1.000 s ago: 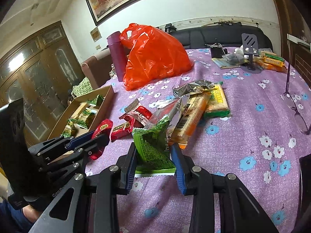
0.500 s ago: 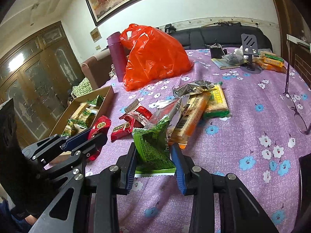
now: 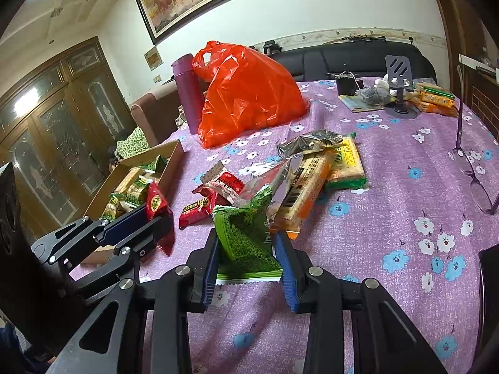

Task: Organize snacks
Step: 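Lift the red candy packet with the left gripper while the right gripper holds its green bag, then carry the red candy packet and green bag over the cardboard box with both grippers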

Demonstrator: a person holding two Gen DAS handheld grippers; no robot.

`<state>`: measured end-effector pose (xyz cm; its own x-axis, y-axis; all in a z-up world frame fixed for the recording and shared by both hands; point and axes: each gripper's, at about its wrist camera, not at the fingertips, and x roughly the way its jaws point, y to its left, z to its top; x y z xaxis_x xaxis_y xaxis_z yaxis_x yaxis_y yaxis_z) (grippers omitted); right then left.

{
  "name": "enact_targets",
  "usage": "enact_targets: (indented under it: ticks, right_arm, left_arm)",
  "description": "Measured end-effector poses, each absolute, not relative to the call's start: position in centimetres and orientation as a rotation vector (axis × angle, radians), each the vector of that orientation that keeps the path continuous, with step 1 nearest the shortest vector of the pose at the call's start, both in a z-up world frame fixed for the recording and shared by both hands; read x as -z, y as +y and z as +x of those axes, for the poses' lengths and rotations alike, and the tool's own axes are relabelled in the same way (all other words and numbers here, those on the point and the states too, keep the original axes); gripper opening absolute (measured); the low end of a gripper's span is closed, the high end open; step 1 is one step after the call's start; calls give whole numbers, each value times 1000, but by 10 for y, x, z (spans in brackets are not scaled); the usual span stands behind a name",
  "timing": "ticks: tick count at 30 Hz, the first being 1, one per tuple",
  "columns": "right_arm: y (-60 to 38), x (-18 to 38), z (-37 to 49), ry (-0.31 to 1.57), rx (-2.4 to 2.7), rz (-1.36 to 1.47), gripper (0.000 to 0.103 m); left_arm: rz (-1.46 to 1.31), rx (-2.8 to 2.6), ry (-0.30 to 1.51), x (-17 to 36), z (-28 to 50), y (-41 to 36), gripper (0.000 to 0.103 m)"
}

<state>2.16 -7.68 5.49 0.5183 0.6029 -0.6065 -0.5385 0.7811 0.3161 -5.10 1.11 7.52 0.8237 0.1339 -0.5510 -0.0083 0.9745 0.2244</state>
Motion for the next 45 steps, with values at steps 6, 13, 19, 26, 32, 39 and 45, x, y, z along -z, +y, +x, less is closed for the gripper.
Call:
enact_targets:
  ticks: [6, 13, 19, 26, 32, 39, 45]
  right_arm:
    - [-77, -55, 21, 763, -686, 93, 38]
    - [-77, -55, 22, 763, -686, 93, 38]
    - [-78, -56, 21, 763, -684, 97, 38]
    - [-78, -56, 21, 762, -684, 99, 38]
    - [-80, -56, 20, 764, -677, 105, 38]
    - [-85, -56, 22, 767, -666, 130, 38]
    - [-92, -57, 26, 775, -640, 171, 38]
  left_arm:
    - [223, -76, 597, -75, -51, 10, 18]
    - [215, -75, 604, -75, -50, 11, 18]
    - [215, -75, 605, -75, -50, 11, 18]
    - [215, -74, 606, -74, -49, 11, 18]
    - [211, -73, 607, -74, -49, 11, 18]
    - [177, -60, 613, -74, -48, 16, 18]
    - [138, -52, 613, -81, -52, 26, 18]
